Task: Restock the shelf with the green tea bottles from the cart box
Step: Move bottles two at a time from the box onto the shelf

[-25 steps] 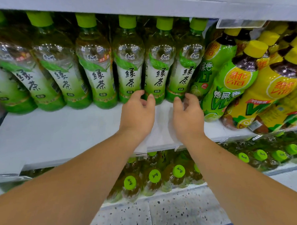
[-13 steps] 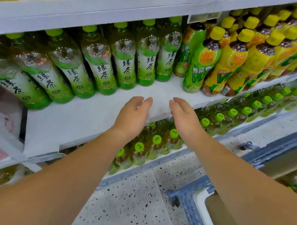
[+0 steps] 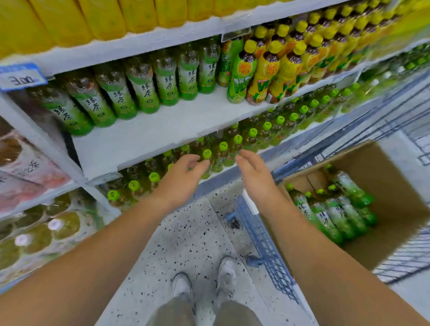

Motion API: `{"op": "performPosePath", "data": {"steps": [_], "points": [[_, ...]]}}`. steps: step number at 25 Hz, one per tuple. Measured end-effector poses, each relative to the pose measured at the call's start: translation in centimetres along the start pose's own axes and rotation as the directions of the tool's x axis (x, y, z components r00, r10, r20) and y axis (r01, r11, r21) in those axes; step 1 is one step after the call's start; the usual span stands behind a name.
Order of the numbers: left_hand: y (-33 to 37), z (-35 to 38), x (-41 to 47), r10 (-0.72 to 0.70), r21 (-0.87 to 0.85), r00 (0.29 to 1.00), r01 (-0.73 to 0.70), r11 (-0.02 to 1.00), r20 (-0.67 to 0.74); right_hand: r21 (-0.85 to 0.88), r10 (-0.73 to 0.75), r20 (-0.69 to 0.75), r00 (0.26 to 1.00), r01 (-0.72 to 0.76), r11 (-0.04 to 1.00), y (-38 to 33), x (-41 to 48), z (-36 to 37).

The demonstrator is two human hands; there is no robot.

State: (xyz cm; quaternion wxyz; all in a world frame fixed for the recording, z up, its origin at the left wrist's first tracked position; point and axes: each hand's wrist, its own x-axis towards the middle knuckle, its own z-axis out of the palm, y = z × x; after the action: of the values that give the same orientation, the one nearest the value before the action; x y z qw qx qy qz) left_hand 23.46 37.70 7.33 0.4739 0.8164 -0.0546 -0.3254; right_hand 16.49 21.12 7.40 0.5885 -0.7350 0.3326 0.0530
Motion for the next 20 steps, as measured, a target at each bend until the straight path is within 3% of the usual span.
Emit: {"op": "performPosePath", "data": {"steps": [12,20], "points": [[5.2,4.1,-12.4,0.116,0.094,0.992,-0.121,0.988,0.051,-0.016,0.001,-0.126,0.992,-0.003,1.0,1.9,-13.8,-8.2],[9.3,15.8,-14.8,0.012,0.004,1.0,-0.012,1.0,0.006,-0.03,0.028,-0.037,0.999,-0.029,0.999,6.3,-15.8,-21.6]]}}
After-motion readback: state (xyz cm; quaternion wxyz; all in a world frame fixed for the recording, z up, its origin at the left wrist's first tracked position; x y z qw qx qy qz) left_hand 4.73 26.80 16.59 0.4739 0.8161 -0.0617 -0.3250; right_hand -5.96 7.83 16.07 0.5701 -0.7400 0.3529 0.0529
